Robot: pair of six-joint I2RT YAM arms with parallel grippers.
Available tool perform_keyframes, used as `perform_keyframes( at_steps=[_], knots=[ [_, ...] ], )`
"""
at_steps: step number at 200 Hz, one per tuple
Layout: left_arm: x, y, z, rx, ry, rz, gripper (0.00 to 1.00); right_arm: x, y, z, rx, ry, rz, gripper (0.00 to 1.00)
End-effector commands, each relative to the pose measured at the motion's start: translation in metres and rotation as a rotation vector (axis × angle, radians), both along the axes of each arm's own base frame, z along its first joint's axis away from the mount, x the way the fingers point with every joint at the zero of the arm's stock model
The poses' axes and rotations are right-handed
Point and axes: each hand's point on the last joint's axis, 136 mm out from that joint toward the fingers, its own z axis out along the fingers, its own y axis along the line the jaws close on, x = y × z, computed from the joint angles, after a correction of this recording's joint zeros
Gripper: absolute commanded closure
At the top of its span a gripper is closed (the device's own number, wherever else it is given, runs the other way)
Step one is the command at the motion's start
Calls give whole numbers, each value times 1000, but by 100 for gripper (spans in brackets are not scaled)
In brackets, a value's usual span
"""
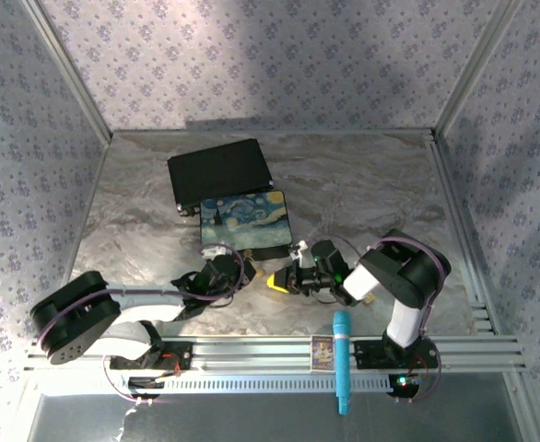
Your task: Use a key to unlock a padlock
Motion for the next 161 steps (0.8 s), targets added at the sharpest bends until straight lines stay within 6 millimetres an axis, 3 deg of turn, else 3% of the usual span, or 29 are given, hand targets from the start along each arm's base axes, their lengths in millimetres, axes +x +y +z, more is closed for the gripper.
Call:
perform_keyframes(
  at_steps=[1,62,136,161],
  knots=[
    [-21,-32,17,-83,9,-160,100,26,1,21,51,-85,-21,100],
    [-24,-48,12,-127,28,-193,100,23,12,22,69,-87,4,100],
    [-32,-42,5,-90,33,-211,100,35,-5,20,48,-67,-22,100],
    [-38,-51,6,-64,31,-255,100,38,8,28,62,-80,-13,100]
  ],
)
